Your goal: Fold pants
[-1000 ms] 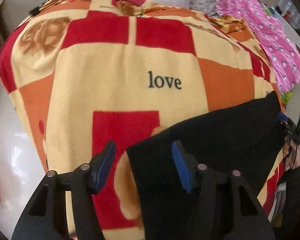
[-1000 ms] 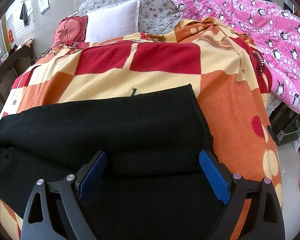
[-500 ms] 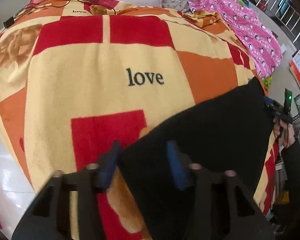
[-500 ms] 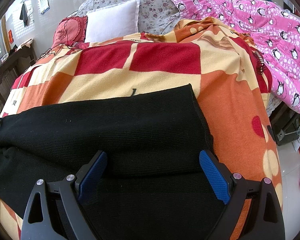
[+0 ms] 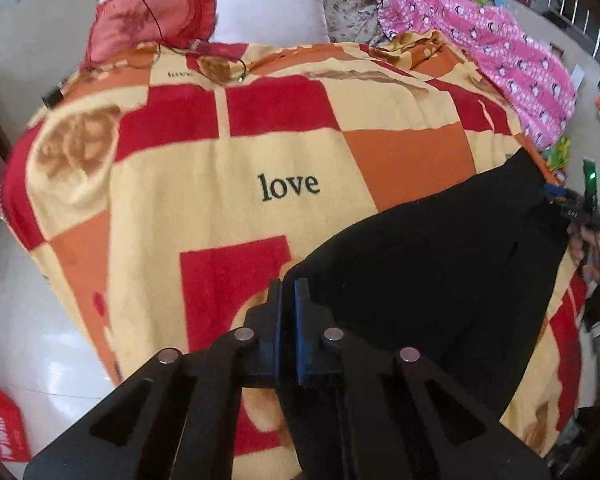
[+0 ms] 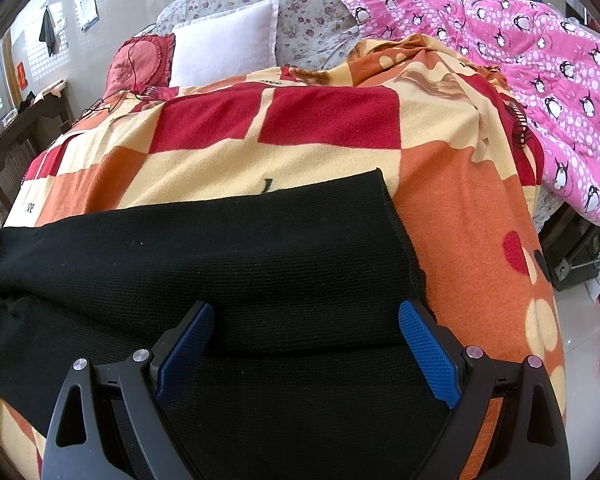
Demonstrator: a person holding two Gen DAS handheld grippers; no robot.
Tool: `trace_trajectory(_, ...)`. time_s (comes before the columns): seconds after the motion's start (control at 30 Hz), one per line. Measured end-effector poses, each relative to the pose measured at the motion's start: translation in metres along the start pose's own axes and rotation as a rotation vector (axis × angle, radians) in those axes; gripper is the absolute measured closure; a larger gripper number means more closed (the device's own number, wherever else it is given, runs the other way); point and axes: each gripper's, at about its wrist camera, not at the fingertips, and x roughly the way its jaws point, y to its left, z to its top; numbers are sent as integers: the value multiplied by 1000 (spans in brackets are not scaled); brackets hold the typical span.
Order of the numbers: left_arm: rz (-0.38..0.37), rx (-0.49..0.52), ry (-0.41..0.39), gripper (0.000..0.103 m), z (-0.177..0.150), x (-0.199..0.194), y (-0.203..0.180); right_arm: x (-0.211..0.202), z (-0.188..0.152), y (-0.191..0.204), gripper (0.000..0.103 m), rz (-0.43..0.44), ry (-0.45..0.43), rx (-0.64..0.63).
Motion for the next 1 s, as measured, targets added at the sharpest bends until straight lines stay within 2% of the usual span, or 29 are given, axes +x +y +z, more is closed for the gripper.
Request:
trace_trajectory(0.13, 115, 26, -33, 100, 5, -20, -17, -9, 3, -6, 11, 15, -27, 17)
trace_trajectory(0.17, 165, 28, -47, 100, 6, -25, -22, -15, 9, -12, 11, 2, -35, 36)
trace_trajectory(0.27, 240, -1, -80, 100, 7, -36, -30, -39, 31, -43, 10, 46, -70, 173)
trace_trajectory(0.33, 270, -33, -105, 100, 10, -43, -32, -47, 51, -69, 10, 84, -36, 275)
trace_trajectory(0.43, 279, -96, -130, 100, 15, -49, -31, -47, 68, -90, 16, 156, 4, 341)
trace_trajectory(0.5, 291, -113, -140, 100, 17, -50, -33, -40, 75, -94, 35, 173, 34, 353)
trace_trajectory(0.53, 299, -115, -143, 100, 18, -49, -34, -33, 78, -94, 40, 191, 52, 352)
trace_trajectory(0.57, 299, -129, -146, 100, 17, -50, -33, -26, 80, -92, 53, 212, 70, 342)
trace_trajectory(0.6, 291, -150, -148, 100, 16, -50, -32, -18, 82, -90, 60, 217, 90, 333)
trace_trajectory(0.7, 275, -178, -154, 100, 12, -53, -30, 5, 86, -84, 58, 227, 122, 331)
trace_trajectory(0.83, 275, -183, -163, 100, 7, -56, -33, 25, 92, -78, 59, 199, 147, 294)
trace_trajectory(0.9, 275, -183, -159, 100, 6, -55, -34, 33, 97, -78, 70, 178, 157, 273)
trace_trajectory(1.0, 274, -190, -150, 100, 6, -52, -32, 44, 98, -80, 78, 155, 189, 249)
